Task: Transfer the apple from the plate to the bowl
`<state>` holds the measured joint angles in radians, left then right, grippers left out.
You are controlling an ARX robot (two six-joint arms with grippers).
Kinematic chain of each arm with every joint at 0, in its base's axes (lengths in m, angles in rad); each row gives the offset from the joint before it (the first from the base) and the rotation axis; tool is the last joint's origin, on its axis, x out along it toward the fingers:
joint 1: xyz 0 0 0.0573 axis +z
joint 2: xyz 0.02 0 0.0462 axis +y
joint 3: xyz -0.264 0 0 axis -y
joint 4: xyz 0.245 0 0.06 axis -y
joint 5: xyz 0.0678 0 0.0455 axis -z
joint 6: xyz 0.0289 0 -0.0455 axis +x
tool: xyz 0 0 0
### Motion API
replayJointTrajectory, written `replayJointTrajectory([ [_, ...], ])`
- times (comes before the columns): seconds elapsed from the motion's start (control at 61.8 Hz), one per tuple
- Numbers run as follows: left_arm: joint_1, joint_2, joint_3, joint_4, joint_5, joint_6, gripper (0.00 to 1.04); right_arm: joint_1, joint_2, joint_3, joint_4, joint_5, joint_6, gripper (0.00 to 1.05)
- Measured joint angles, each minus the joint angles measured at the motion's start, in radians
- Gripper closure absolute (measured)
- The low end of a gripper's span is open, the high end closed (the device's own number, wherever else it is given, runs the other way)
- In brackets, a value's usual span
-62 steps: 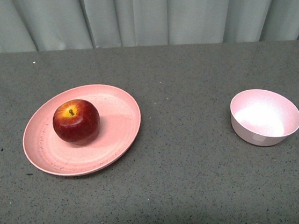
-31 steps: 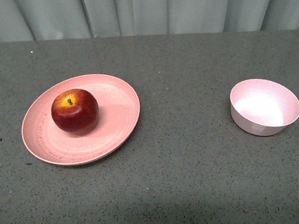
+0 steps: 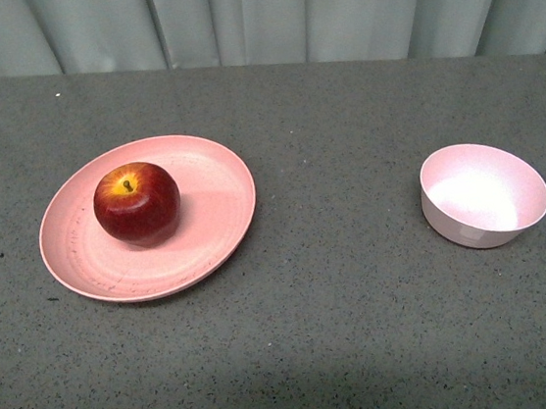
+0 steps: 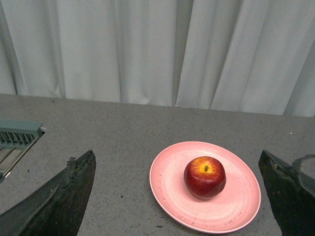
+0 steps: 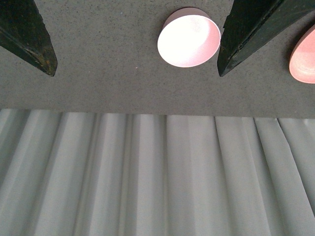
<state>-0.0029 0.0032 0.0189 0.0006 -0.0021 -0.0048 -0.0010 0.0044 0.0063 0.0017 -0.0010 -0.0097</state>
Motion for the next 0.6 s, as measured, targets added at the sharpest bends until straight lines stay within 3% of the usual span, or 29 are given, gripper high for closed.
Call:
replayJointTrajectory([
  [0.598,0.0,0.0,0.0,0.0,0.0,0.0,0.07,0.0,0.0,0.0,0.0,0.0,0.0,0.09],
])
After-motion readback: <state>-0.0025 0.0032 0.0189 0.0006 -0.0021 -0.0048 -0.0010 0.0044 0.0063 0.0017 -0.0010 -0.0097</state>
